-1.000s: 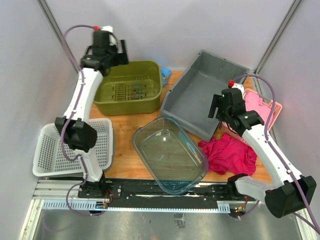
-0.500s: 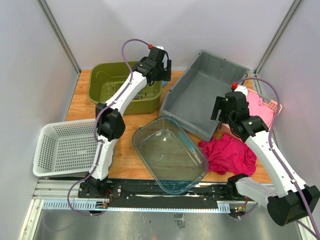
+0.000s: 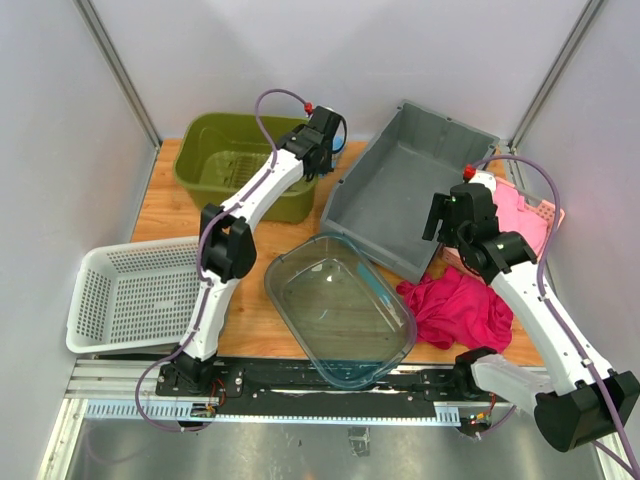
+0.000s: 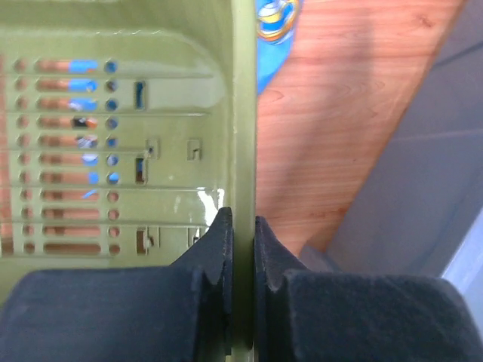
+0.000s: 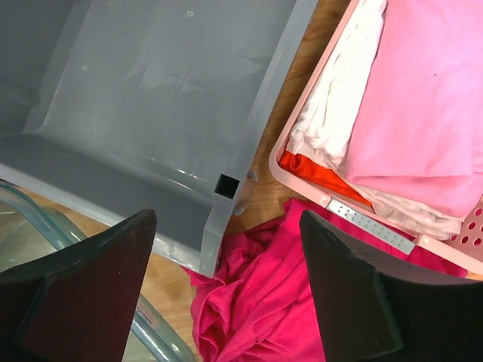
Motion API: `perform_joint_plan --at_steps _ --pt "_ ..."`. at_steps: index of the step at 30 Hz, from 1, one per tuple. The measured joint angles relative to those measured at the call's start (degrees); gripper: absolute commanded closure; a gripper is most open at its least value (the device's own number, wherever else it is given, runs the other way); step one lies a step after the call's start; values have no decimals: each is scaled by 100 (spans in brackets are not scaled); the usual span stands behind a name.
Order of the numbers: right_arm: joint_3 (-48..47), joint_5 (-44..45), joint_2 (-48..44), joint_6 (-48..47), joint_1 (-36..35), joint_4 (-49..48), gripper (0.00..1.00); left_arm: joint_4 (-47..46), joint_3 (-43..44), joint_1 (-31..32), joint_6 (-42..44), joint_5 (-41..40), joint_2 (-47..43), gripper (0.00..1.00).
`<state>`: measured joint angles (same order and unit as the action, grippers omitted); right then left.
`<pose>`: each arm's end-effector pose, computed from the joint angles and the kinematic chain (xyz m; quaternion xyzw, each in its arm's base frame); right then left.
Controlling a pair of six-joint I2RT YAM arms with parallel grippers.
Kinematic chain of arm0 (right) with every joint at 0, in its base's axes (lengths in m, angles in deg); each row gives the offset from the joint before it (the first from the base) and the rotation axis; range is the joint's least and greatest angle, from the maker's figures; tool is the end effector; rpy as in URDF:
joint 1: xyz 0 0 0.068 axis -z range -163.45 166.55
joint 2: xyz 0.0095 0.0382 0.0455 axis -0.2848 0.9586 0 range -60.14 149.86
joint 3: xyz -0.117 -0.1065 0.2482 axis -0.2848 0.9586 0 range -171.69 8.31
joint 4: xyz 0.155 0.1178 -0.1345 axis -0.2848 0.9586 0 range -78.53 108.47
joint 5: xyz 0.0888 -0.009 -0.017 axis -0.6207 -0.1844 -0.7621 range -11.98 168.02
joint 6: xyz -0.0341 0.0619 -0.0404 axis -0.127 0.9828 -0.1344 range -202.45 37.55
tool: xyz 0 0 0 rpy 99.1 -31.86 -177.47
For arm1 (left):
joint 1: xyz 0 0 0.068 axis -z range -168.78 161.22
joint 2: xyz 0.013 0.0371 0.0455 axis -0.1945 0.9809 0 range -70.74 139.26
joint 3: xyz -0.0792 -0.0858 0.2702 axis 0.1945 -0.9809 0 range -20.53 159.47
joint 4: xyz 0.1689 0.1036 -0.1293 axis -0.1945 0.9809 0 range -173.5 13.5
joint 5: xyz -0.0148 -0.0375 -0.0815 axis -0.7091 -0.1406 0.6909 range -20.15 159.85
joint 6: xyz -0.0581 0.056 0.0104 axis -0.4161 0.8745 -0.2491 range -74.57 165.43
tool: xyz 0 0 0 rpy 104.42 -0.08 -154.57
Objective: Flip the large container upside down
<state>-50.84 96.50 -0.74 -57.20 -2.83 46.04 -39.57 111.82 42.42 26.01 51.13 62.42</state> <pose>0.2041 0.0480 0.3385 0.1191 0.8698 0.0420 0.4770 0.4692 -0.2578 0.2801 0.0312 0.9123 -0.0267 0.4074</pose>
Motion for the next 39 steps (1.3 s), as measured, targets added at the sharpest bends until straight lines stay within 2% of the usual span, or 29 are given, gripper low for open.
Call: perform_joint_plan --at_steps 6,10,14,16,21,25,28,34,39 --pt "0 13 0 0 0 7 22 120 -7 -37 363 385 -273 100" --pt "15 74 -26 0 0 9 22 424 -9 -74 402 890 -1121 100" --pt "17 85 -33 0 0 -7 22 339 15 -518 120 2081 -2258 100" --pt "17 50 -31 2 0 -26 22 44 -61 -1045 -275 2979 -2793 100" --pt "17 -94 -9 2 0 -81 22 -1451 -1224 -2173 -1469 4828 -3746 100" --pt "28 -203 -28 -7 0 -98 21 -2669 -2133 -2538 -2380 5772 -3807 100" --pt "79 -306 -120 -48 0 -160 21 -4015 -3217 -2839 -3488 6454 -3792 100" --pt "214 -352 -380 -127 0 -264 21 -6590 -4903 -3119 -5974 7355 -3711 100" --pt "229 -380 -391 -155 0 -302 21 -8701 -5681 -3536 -7370 7611 -3709 100"
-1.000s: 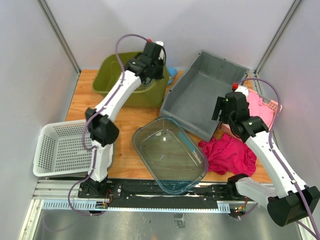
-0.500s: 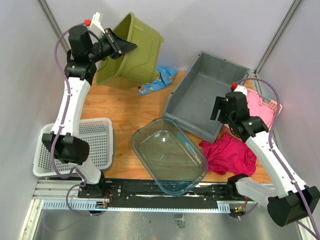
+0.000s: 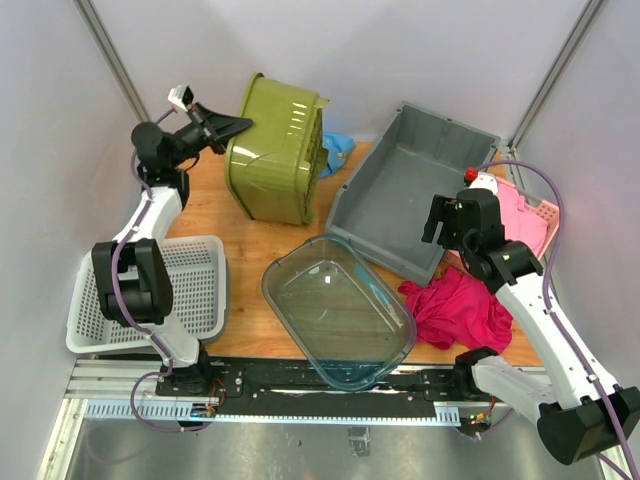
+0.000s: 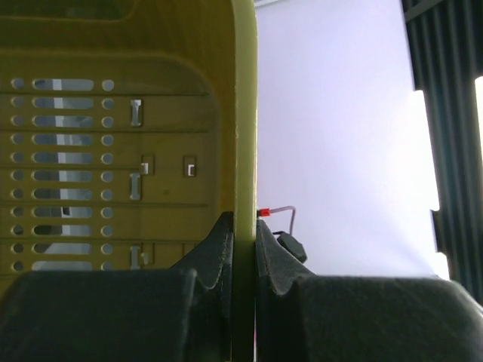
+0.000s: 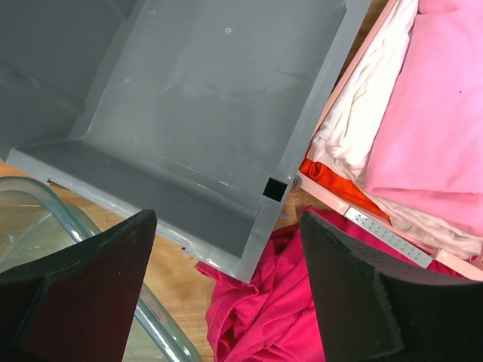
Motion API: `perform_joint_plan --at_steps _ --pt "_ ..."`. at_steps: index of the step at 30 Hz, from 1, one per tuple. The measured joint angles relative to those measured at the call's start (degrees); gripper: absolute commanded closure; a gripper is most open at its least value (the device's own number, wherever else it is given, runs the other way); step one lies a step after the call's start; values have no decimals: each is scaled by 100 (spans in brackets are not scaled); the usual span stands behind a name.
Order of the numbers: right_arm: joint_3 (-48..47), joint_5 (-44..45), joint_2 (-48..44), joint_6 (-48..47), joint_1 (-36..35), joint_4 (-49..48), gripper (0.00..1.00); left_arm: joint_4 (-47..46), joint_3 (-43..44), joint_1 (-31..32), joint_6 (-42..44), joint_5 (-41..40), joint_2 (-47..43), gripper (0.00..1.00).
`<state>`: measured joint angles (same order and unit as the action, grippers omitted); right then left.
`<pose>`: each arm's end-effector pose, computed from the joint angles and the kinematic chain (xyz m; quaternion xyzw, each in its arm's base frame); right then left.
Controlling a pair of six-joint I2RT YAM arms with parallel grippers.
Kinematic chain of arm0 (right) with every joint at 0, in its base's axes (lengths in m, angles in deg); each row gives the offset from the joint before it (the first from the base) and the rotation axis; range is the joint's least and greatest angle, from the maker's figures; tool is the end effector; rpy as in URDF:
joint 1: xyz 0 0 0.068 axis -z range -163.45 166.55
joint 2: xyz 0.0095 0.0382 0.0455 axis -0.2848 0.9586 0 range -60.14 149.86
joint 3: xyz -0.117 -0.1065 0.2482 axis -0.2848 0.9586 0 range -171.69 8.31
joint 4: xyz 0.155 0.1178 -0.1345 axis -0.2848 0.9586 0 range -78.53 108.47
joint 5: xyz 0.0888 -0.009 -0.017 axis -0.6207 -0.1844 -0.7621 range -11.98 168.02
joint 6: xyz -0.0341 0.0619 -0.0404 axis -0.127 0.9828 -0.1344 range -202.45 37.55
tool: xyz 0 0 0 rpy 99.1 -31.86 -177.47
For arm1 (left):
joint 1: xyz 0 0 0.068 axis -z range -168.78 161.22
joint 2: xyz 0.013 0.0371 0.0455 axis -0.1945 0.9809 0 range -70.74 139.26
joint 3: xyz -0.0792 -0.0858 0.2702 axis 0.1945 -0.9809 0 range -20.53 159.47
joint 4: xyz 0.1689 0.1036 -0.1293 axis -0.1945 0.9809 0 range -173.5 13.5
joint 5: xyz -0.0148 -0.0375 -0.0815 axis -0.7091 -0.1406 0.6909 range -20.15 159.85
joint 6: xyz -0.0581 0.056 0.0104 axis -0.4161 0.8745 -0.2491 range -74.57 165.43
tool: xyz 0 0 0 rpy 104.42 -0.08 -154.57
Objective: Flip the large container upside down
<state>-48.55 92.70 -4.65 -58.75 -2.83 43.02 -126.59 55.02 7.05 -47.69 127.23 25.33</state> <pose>0.1923 0.0486 0.3431 0.0961 0.8567 0.0786 0.5007 0.3825 -0.0318 0.4208 -0.1015 0.6215 -0.7014 0.3339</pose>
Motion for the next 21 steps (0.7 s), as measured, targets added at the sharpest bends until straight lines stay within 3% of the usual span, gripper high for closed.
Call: perform_joint_plan --at_steps 4,11,16,21 --pt "33 -11 -52 -2 0 0 21 -1403 -605 -511 -977 81 85 99" --pt "37 -15 -133 2 0 -2 21 -2540 -927 -1497 -1685 140 374 69" --pt "63 -15 -157 42 0 0 22 -2046 -999 -2013 -1134 144 527 50" --pt "103 -17 -162 90 0 2 22 -177 -883 -2173 431 219 664 35"
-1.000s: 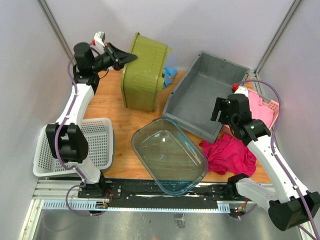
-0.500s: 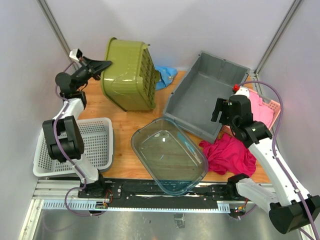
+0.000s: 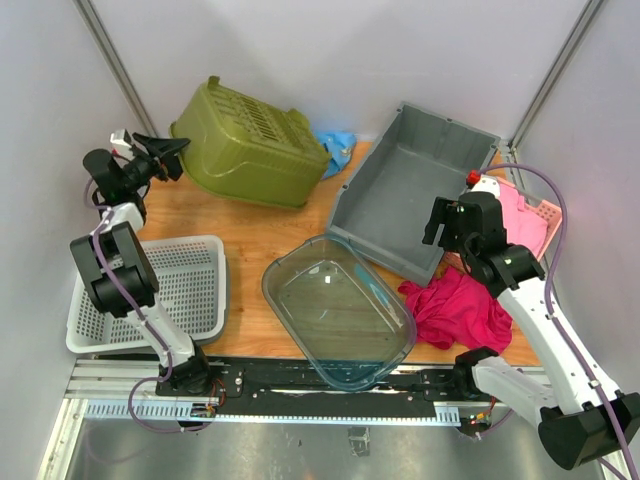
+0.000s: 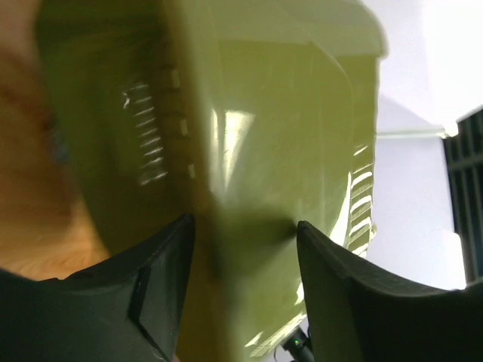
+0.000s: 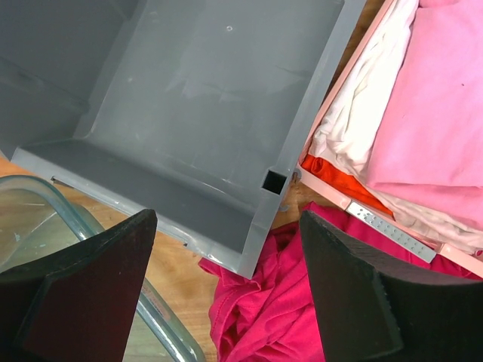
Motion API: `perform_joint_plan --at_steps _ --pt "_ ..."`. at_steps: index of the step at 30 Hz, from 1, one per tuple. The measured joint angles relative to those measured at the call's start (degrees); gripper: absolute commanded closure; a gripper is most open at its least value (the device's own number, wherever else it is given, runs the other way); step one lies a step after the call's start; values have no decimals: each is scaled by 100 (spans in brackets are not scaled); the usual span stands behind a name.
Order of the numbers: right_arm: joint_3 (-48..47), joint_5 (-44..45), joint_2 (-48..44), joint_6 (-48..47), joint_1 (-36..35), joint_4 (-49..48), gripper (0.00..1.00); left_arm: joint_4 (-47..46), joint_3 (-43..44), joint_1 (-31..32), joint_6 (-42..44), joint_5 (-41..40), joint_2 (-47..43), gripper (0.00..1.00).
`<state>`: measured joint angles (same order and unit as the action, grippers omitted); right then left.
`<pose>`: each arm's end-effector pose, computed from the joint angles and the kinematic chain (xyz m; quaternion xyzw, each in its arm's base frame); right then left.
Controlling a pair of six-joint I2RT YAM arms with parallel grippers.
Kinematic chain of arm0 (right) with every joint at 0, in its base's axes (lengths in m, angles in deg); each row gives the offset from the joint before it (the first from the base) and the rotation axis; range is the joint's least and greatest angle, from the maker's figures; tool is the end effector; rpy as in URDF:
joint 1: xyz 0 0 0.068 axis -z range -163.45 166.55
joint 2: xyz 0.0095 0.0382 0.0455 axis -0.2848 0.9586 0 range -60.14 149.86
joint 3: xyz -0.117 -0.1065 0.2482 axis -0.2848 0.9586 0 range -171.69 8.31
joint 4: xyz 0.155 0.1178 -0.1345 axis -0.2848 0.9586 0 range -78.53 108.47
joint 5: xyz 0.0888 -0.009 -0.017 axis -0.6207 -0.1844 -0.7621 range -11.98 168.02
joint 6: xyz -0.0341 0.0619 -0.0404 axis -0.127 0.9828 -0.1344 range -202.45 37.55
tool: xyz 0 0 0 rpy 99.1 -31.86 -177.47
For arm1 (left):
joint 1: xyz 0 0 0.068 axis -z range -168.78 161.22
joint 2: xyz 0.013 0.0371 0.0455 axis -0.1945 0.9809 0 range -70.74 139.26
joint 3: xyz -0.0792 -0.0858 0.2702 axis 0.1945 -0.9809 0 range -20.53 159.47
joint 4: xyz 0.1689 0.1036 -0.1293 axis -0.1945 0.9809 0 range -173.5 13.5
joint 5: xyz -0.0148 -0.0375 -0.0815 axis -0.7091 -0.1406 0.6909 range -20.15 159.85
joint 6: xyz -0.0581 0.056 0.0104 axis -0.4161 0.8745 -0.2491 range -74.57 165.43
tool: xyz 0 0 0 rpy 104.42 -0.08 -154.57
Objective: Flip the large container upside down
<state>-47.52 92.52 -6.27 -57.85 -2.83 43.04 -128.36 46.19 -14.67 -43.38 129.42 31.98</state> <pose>0.1861 0.0467 0.3418 0.1025 0.8536 0.0857 0.5035 0.3894 0.1213 0.3299 -0.2716 0.6223 -0.6197 0.3937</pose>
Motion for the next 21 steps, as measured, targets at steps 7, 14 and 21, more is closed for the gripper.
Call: perform_joint_plan --at_steps 7,14,21 --pt "2 0 0 57 0 2 22 3904 1062 17 2828 -595 264 22" --pt "4 -15 0 72 0 0 21 6330 2087 13 4675 -2037 188 1" --pt "24 -63 -2 72 0 2 21 7521 2490 22 5576 -3700 -247 1"
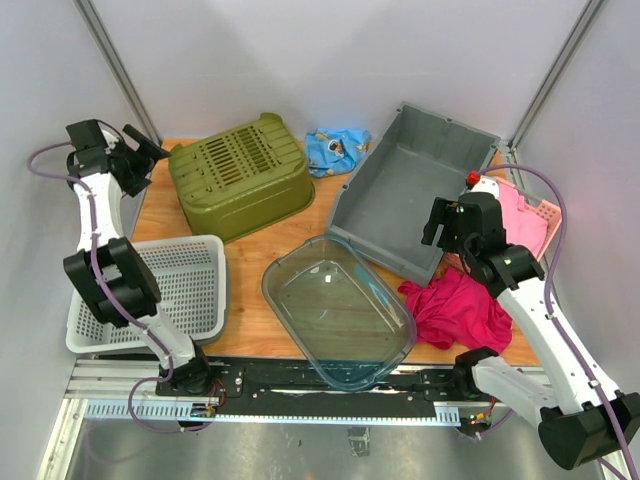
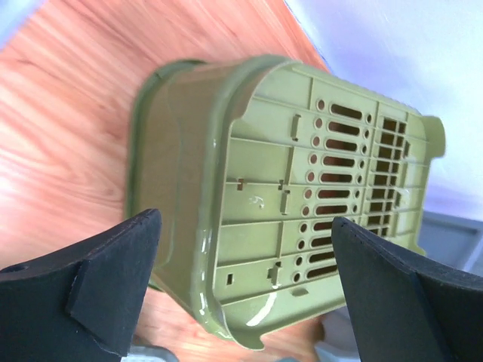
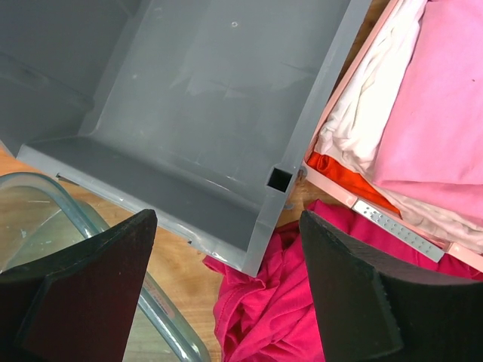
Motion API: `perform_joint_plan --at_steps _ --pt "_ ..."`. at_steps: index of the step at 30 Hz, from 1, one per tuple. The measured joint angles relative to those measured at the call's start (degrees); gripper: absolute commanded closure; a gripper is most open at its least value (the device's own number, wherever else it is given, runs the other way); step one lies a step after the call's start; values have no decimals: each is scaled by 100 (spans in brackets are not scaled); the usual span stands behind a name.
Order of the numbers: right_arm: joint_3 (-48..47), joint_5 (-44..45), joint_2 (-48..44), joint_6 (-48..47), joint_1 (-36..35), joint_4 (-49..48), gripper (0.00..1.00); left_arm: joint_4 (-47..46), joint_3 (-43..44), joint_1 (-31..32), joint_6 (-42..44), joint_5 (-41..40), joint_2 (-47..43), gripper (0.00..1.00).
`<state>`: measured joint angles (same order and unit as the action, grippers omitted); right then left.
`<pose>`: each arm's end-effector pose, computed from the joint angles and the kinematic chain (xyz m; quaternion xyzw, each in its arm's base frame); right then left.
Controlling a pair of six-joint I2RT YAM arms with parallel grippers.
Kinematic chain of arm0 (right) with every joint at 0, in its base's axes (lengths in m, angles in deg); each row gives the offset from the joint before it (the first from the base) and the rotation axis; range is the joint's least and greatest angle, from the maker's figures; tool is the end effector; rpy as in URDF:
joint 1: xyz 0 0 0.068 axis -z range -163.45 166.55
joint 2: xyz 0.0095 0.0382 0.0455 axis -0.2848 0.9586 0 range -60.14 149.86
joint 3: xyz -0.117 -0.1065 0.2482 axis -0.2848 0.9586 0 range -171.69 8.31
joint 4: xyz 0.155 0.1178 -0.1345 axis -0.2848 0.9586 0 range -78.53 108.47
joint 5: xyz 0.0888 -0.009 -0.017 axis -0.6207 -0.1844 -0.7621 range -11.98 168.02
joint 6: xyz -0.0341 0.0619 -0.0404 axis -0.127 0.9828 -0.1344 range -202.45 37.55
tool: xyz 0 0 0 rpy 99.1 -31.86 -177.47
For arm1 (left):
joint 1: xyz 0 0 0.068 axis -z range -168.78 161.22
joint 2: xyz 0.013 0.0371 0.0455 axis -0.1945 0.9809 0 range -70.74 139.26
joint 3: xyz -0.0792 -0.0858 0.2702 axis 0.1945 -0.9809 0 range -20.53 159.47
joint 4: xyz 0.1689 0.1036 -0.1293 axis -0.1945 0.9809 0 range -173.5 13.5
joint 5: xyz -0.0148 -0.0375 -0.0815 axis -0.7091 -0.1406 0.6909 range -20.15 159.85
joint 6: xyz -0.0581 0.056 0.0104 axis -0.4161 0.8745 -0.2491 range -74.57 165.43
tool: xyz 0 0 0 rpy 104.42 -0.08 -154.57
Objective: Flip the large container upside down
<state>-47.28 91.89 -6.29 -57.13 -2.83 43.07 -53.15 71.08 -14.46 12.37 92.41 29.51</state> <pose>0.1859 0.0474 0.3403 0.1050 0.8548 0.0926 0.4998 0.3758 0.1506 0.3342 -0.3606 0.8127 -0.2034 0.4100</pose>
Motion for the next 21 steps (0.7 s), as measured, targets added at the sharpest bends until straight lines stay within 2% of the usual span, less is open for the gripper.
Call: perform_joint_plan --at_steps 4,6,10,14,18,21 --pt "2 -42 -7 2 0 0 21 280 81 256 382 -905 -466 1" --pt "11 -44 -20 2 0 -2 21 358 238 761 669 -1541 -706 1" --pt "50 -59 -39 17 0 -7 21 494 483 2299 1185 -2662 -1097 1" --pt "114 -81 -57 37 0 0 21 728 308 3657 1482 -3515 -1285 2" --pt "116 -87 -37 37 0 -7 21 896 -258 4627 1589 -3687 -1266 1" --pt "114 -87 -15 37 0 -7 21 979 -807 4953 1591 -3458 -1134 1"
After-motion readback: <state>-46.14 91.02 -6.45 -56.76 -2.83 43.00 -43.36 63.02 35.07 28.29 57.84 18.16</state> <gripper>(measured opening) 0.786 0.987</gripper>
